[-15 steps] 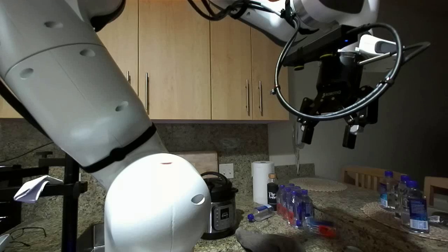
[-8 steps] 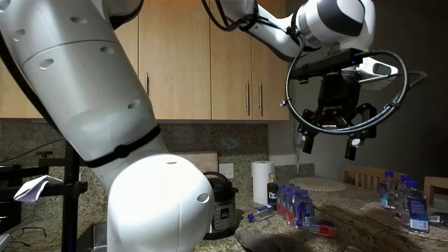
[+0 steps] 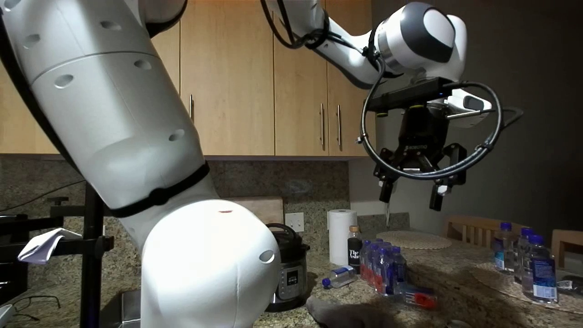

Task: Move the towel to the right

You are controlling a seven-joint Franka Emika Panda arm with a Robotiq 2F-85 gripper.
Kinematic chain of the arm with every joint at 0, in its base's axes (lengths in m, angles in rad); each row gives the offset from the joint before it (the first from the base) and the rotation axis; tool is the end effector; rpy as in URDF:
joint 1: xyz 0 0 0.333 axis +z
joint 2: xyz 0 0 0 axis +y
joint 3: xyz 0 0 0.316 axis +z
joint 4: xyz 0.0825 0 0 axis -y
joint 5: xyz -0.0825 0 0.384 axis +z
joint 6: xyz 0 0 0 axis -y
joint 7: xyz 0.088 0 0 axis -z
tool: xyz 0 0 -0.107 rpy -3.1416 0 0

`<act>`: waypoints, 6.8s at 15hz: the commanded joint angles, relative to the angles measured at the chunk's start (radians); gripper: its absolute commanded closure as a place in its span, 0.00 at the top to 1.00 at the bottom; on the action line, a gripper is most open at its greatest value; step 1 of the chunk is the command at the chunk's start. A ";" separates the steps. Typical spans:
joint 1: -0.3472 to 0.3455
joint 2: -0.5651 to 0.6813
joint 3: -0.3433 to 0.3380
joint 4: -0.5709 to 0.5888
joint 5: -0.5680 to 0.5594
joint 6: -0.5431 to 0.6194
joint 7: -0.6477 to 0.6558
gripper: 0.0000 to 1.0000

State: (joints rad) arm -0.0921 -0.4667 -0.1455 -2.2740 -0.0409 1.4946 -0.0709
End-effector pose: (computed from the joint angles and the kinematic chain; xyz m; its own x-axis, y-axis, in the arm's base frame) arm 0.3629 -0.0987 0.5115 0.9432 -0.1229 -0.3086 -0.1444 -0.9884 -0.0475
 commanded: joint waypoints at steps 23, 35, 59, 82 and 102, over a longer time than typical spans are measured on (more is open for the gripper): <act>0.150 -0.128 0.310 -0.401 0.177 0.734 0.285 1.00; 0.264 0.021 0.278 -0.349 0.254 0.764 0.149 1.00; 0.348 0.427 0.377 -0.099 0.084 0.984 0.157 1.00; 0.520 0.835 0.269 0.245 -0.297 1.001 0.666 1.00; 0.614 1.187 0.127 0.558 -0.292 0.853 0.854 1.00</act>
State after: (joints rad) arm 0.4933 0.6856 0.0135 -1.7447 -0.3281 2.3703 0.7154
